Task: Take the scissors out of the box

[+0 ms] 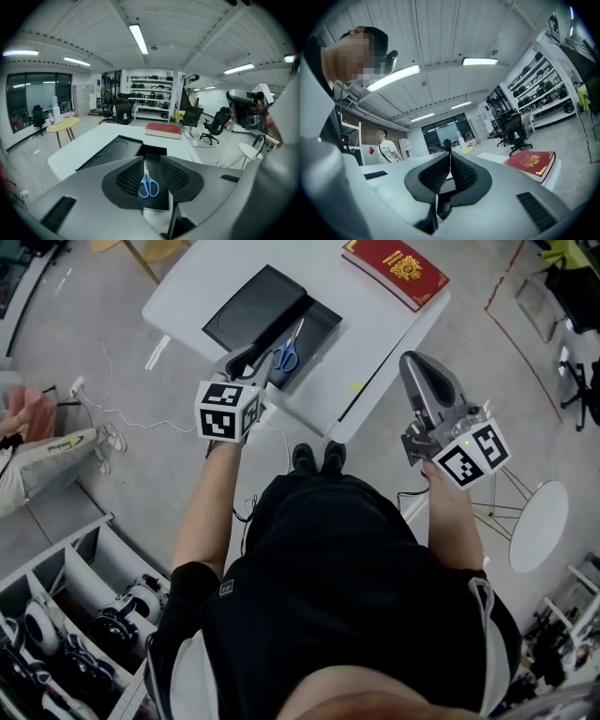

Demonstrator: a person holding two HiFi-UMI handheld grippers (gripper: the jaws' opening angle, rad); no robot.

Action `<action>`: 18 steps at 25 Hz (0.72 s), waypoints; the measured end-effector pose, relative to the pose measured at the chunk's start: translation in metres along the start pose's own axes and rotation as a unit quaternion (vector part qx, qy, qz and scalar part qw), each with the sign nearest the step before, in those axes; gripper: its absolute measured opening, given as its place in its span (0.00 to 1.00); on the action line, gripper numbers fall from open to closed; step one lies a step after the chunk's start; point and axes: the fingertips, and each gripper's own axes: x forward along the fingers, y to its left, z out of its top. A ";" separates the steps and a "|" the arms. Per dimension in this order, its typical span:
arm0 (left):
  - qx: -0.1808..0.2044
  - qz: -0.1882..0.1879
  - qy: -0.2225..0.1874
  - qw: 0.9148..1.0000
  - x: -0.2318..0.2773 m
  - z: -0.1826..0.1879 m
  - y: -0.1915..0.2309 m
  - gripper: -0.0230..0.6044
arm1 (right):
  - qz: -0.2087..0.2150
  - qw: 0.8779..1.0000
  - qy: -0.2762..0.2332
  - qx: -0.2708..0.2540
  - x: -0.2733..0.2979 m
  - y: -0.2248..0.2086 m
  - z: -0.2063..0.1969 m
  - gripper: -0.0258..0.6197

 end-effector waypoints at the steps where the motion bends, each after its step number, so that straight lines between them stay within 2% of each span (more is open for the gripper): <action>1: 0.001 -0.006 0.014 1.000 0.008 -0.007 0.001 0.24 | -0.002 1.000 0.000 0.002 0.002 -0.001 -0.001 0.09; 5: 0.013 -0.030 0.069 0.997 0.040 -0.030 0.001 0.27 | -0.010 1.000 0.001 0.006 0.007 -0.005 -0.003 0.09; 9: 0.026 -0.049 0.128 0.990 0.064 -0.049 -0.003 0.29 | -0.020 1.000 0.002 0.009 0.004 -0.011 -0.005 0.09; 13: 0.044 -0.056 0.184 0.980 0.084 -0.066 -0.004 0.29 | -0.027 1.000 -0.003 0.013 -0.001 -0.016 -0.004 0.09; 18: 0.061 -0.063 0.254 0.963 0.105 -0.088 -0.010 0.29 | -0.034 0.999 -0.009 0.020 -0.015 -0.030 -0.003 0.09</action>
